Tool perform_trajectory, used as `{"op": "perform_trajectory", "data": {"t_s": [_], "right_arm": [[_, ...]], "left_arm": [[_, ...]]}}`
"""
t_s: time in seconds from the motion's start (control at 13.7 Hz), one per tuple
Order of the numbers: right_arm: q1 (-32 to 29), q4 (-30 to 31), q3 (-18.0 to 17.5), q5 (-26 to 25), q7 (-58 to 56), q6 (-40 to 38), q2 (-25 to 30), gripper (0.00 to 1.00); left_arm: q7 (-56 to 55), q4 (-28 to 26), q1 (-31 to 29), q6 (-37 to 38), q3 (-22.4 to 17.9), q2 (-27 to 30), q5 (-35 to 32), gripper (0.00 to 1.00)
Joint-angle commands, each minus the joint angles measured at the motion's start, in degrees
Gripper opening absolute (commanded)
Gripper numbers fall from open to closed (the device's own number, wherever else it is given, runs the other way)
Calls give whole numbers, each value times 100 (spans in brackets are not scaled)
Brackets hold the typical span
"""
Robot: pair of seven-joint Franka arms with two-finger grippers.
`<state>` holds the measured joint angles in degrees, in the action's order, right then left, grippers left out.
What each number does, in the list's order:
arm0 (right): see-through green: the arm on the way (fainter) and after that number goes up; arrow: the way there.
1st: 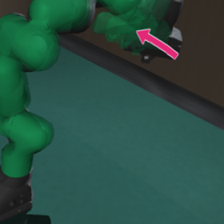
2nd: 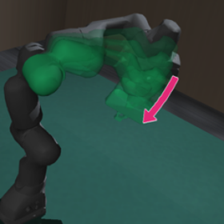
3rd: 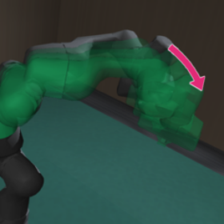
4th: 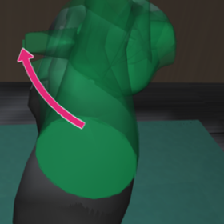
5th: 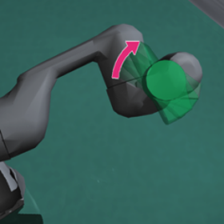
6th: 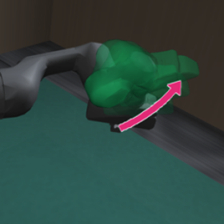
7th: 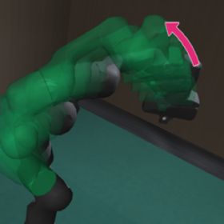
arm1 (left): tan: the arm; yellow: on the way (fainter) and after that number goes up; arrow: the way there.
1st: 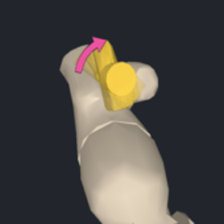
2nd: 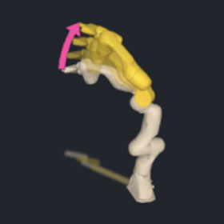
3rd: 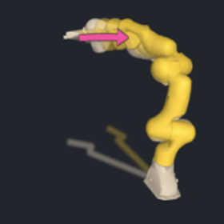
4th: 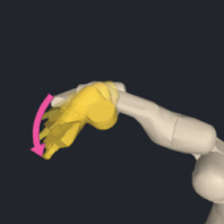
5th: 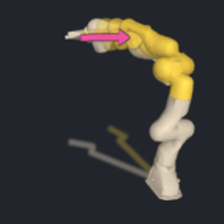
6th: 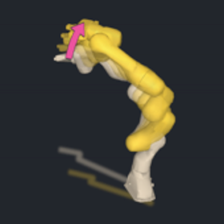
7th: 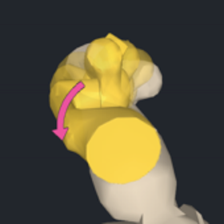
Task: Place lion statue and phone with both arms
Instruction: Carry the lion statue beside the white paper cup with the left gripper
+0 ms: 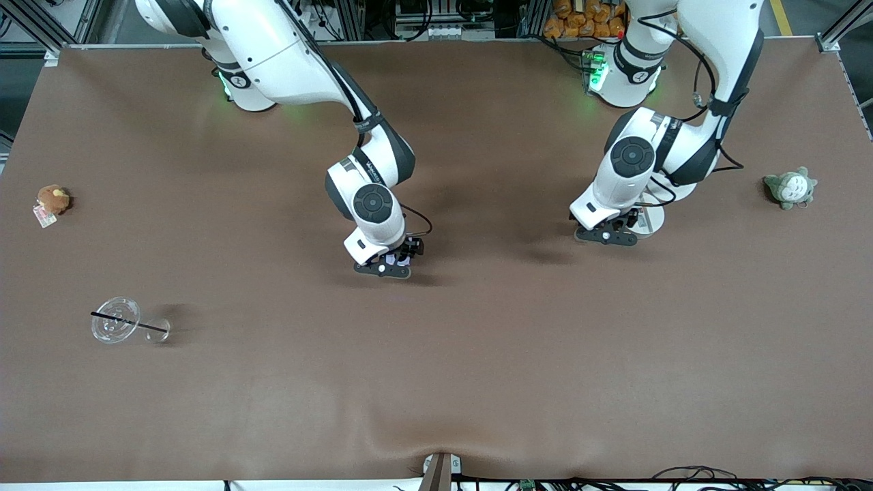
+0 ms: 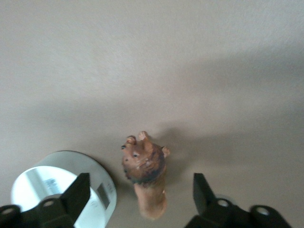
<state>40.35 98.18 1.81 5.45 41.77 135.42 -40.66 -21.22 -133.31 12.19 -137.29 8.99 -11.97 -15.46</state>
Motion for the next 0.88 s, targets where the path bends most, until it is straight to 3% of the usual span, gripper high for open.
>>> {"op": "perform_trajectory", "data": {"t_s": [0.0, 0.22, 0.59, 0.73, 0.8], "right_arm": [[131, -53, 73, -88, 138, 28, -73, 39], [26, -53, 196, -97, 86, -51, 75, 39], [-80, -140, 1477, -290, -1088, -95, 260, 40], [-473, -167, 1629, -246, -1626, -122, 322, 40], [-789, -185, 1629, -211, -1924, -104, 357, 40]], "left_arm": [[-66, 960, 2, 1393, 226, 125, -19, 100], [-92, 2042, 46, 1986, 235, 90, 77, 100], [320, 4264, -471, 3863, 148, 46, 1086, 100], [356, 5127, -945, 4612, 130, -112, 1282, 100], [347, 5278, -999, 4841, 130, -78, 1274, 100]]}}
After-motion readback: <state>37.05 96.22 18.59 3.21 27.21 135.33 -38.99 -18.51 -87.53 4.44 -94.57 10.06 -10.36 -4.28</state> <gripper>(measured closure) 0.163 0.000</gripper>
